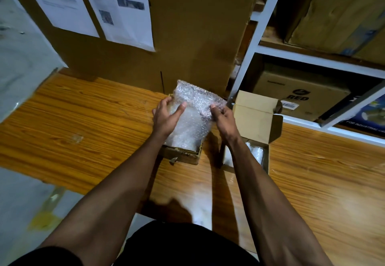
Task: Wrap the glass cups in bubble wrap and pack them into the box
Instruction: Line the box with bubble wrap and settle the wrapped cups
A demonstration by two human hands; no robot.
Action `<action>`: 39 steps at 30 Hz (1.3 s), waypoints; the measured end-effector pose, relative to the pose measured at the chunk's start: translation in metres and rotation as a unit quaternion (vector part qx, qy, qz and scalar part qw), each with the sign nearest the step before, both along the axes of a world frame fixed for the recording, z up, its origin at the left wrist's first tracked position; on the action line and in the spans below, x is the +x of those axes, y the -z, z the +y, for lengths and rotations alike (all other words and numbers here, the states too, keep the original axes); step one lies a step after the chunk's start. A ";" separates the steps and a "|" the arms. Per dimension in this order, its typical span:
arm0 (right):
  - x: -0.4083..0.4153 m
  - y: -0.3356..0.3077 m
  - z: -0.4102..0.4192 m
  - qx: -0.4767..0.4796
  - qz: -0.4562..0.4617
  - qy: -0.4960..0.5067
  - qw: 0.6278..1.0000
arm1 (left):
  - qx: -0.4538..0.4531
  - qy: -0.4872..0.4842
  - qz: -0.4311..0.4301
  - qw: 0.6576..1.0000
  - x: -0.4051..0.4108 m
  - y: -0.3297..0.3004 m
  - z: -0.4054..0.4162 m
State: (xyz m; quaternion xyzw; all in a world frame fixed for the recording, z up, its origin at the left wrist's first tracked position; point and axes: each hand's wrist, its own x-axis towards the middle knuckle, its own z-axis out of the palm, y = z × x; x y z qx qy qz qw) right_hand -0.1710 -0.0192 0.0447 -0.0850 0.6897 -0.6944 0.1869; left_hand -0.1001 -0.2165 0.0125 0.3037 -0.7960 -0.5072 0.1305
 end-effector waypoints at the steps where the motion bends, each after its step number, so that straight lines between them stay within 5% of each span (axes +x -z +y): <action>1: -0.001 -0.002 0.005 0.002 0.008 -0.011 1.000 | 0.042 0.018 -0.012 0.999 -0.002 -0.002 -0.001; 6: 0.000 -0.010 0.029 0.010 0.019 -0.029 0.999 | 0.173 0.106 0.027 0.979 -0.005 -0.014 0.013; 12: 0.007 -0.026 0.066 -0.070 -0.098 -0.036 0.992 | 0.188 0.062 0.038 0.979 -0.012 -0.026 0.039; 16: 0.008 -0.018 0.088 -0.031 -0.135 -0.063 0.988 | 0.137 0.024 0.028 0.990 -0.013 -0.035 0.062; 23: 0.005 -0.017 0.117 -0.032 -0.087 -0.028 0.995 | 0.232 0.144 -0.017 0.962 -0.014 -0.026 0.068; 30: 0.001 -0.023 0.147 -0.015 -0.040 -0.025 0.999 | 0.257 0.147 0.050 0.954 -0.016 -0.045 0.099; 39: -0.008 -0.019 0.173 0.025 -0.064 -0.023 0.997 | 0.148 0.198 0.007 0.969 -0.015 -0.045 0.110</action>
